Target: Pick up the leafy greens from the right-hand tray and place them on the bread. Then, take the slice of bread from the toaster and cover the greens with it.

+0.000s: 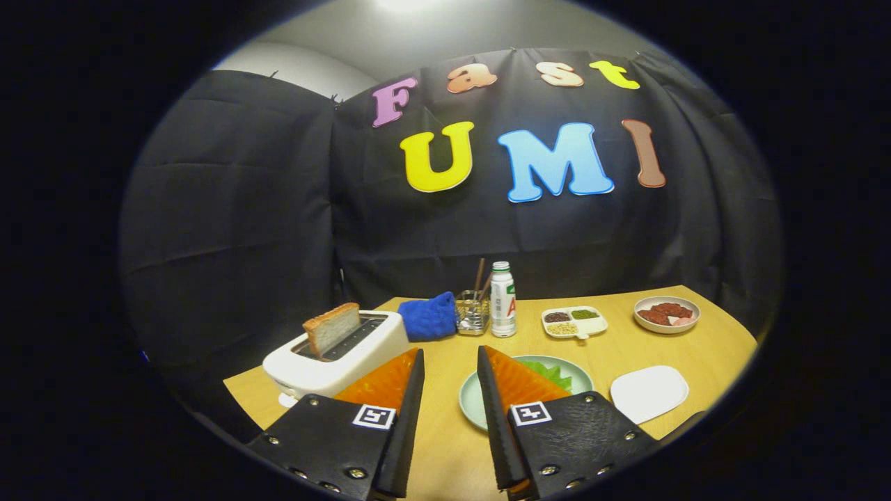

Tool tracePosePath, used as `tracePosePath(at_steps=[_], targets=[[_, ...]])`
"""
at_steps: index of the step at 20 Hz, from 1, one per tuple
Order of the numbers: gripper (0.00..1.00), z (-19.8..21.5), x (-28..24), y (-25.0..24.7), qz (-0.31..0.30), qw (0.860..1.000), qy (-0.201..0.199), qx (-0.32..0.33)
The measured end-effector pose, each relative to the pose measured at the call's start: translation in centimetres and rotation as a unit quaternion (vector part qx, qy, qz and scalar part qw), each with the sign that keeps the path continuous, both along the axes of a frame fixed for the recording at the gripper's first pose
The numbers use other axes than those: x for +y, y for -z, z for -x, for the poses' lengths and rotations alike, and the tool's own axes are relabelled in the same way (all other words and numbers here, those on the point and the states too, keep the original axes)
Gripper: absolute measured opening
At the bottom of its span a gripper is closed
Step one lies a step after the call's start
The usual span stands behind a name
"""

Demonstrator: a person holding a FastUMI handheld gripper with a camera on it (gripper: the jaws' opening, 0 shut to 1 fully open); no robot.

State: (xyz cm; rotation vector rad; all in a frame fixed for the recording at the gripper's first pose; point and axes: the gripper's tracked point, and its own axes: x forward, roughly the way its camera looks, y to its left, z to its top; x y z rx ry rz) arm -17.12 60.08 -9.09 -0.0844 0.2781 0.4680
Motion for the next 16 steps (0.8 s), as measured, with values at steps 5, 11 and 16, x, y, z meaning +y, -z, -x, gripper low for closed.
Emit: tracePosePath(at_steps=[5,11,16], targets=[[0.46,1.6,4.7,0.2,-0.010,0.999,-0.042,0.003],[0.46,3.4,10.2,1.9,-0.001,0.997,-0.078,0.007],[0.46,2.4,13.2,3.7,0.009,0.997,-0.074,0.012]])
